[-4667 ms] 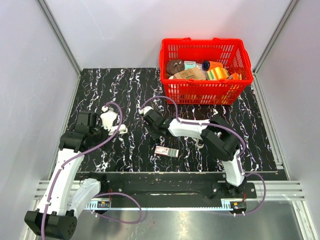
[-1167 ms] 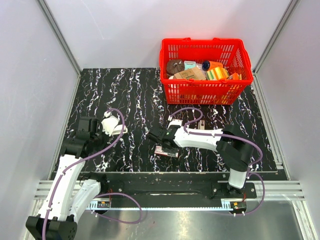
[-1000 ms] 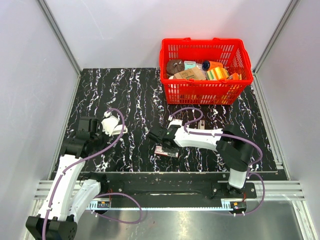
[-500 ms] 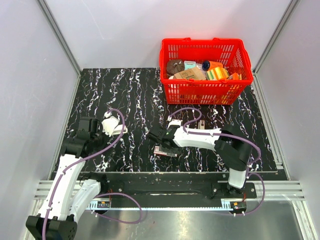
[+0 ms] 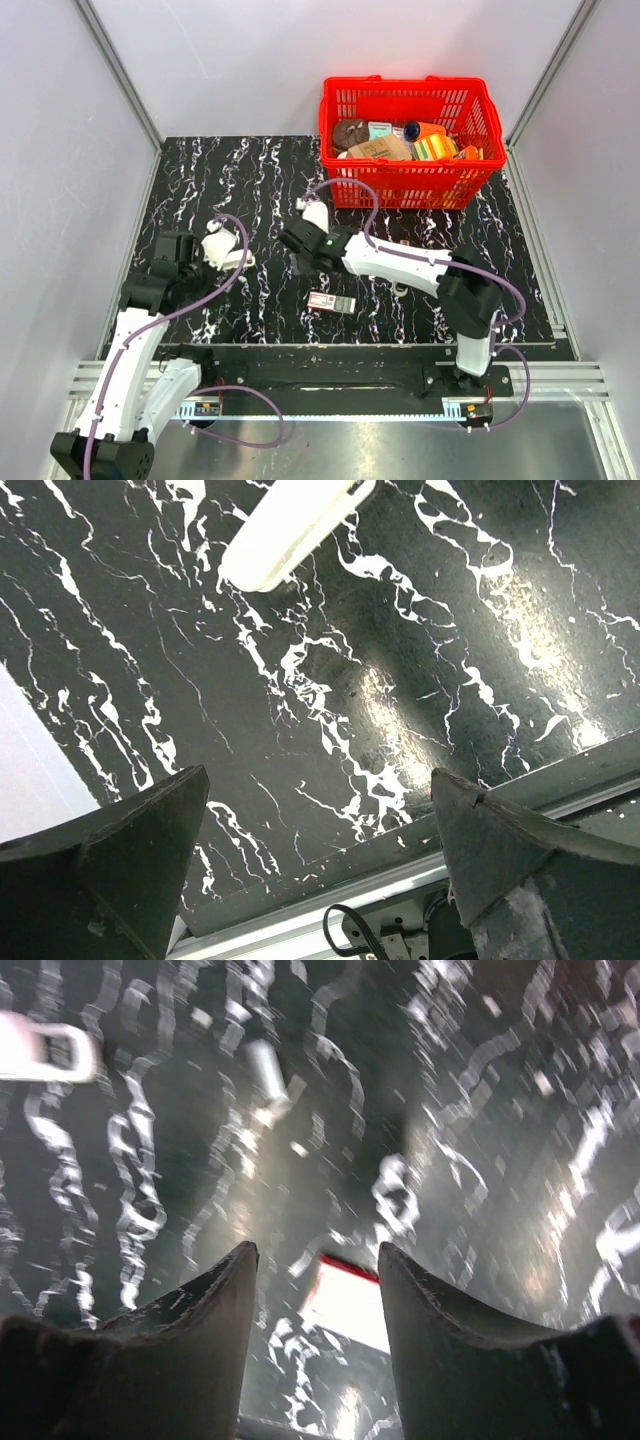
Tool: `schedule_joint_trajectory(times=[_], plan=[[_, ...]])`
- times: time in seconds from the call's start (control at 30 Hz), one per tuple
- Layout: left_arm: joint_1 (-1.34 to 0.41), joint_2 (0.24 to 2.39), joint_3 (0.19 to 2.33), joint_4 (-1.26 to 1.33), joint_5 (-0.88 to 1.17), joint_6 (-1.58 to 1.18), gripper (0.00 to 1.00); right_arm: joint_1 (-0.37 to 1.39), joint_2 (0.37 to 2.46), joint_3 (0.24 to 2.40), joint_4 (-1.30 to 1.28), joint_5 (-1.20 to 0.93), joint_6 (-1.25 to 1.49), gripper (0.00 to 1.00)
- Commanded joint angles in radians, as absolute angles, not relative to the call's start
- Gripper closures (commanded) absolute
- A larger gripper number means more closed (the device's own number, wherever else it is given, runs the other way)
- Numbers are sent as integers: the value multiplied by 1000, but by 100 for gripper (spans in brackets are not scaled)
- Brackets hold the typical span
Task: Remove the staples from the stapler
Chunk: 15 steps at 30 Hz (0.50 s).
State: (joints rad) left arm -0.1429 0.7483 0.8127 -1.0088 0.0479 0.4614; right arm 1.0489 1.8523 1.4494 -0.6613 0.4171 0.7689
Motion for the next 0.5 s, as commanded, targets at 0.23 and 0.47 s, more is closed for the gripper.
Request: schedule_joint_trajectory(times=[0.23, 0.47], plan=[[-138, 715, 871, -994, 31, 457, 1, 894, 2086, 1638, -475, 143, 459, 42], [-147, 927, 963, -919, 158, 572, 1, 841, 1941, 1433, -313, 65, 509, 45]])
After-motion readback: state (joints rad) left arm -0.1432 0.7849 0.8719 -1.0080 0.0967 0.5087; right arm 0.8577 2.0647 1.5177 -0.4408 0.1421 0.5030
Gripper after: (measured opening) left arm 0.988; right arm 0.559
